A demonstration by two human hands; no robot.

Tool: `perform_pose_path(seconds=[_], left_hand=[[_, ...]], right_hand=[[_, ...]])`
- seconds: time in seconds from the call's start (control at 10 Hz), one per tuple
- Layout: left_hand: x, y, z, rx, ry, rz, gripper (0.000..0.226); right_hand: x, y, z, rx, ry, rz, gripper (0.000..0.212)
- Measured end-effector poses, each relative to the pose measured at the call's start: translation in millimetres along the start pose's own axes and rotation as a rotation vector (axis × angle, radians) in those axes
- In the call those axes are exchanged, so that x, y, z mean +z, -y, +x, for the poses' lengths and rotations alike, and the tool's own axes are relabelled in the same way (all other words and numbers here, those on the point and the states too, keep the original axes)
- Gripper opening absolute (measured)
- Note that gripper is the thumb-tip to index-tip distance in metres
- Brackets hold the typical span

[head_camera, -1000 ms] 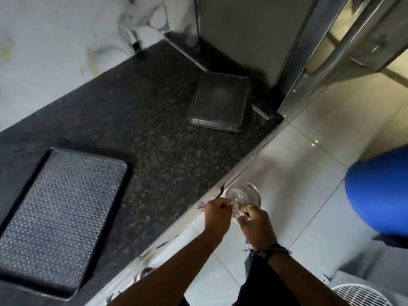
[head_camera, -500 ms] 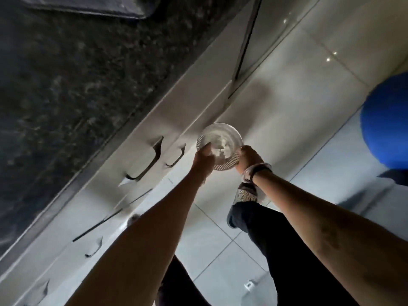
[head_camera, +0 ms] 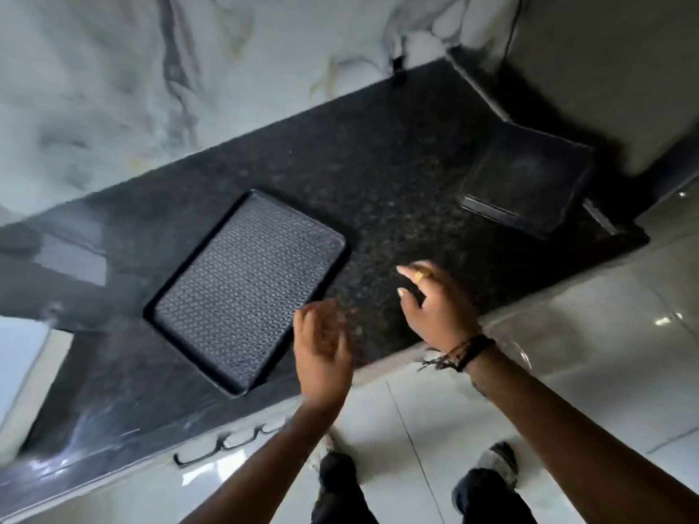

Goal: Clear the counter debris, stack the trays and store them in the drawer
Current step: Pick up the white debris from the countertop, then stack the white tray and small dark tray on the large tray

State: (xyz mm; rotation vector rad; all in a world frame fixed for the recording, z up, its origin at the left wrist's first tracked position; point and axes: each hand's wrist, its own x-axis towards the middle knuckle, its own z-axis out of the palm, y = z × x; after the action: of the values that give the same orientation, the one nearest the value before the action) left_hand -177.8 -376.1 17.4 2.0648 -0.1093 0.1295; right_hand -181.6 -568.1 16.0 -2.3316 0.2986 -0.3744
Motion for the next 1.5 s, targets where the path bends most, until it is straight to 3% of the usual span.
perform_pose_path(seconds=[0.1,0.2,0.3,0.4,0.5,0.6,0.7,0.8,0.9,1.0,1.1,1.2,1.3,1.4,1.5], left_hand=[[-91,67,53,-0.311,-0.315,0.314,0.046],[-140,109,74,-0.733,-0.295,0.403,0.06],[-170,147,91,-0.91,-0.136,0.189,0.046],[-179,162,100,-0.867,-0.147,0.109,0.025],[-195,176,109,-0.732,-0.069,0.143,0.022],[-211,184,122,-0.632,0.09,0.201,0.032],[-215,187,119,-0.594,0.167,0.255,0.032],[-214,182,101,-0.609,0.157,0.228,0.017],[-228,182,93,-0.66,-0.046,0.13,0.008],[-269,191,96,-0.941,-0.382,-0.304,0.052],[-331,210,112,-1.179,-0.619,-1.113,0.108],[-370,221,119,-1.095,-0.783,-1.205,0.094],[-394,231,119,-1.127,-0.827,-1.098,0.049],[-404,227,122,-1.128,-0.666,-0.831,0.049],[-405,231,127,-1.135,-0.593,-0.72,0.043]], right_hand=[[73,48,79,0.062,0.286,-0.184,0.064],[119,67,125,0.132,0.362,-0.341,0.07],[153,71,150,0.262,0.359,-0.458,0.049],[159,70,141,0.322,0.279,-0.472,0.029],[140,67,106,0.415,0.226,-0.51,0.018],[120,61,57,0.506,0.355,-0.581,0.022],[106,59,29,0.606,0.377,-0.595,0.02],[93,65,27,0.644,0.487,-0.654,0.024],[92,85,43,0.56,0.466,-0.786,0.034],[124,135,69,0.342,0.375,-0.694,0.039],[193,202,76,0.175,0.483,-0.463,0.036],[243,249,66,0.062,0.568,-0.366,0.032],[283,291,46,-0.029,0.643,-0.27,0.027],[294,301,38,-0.054,0.664,-0.21,0.029],[285,298,52,-0.07,0.534,-0.091,0.016]])
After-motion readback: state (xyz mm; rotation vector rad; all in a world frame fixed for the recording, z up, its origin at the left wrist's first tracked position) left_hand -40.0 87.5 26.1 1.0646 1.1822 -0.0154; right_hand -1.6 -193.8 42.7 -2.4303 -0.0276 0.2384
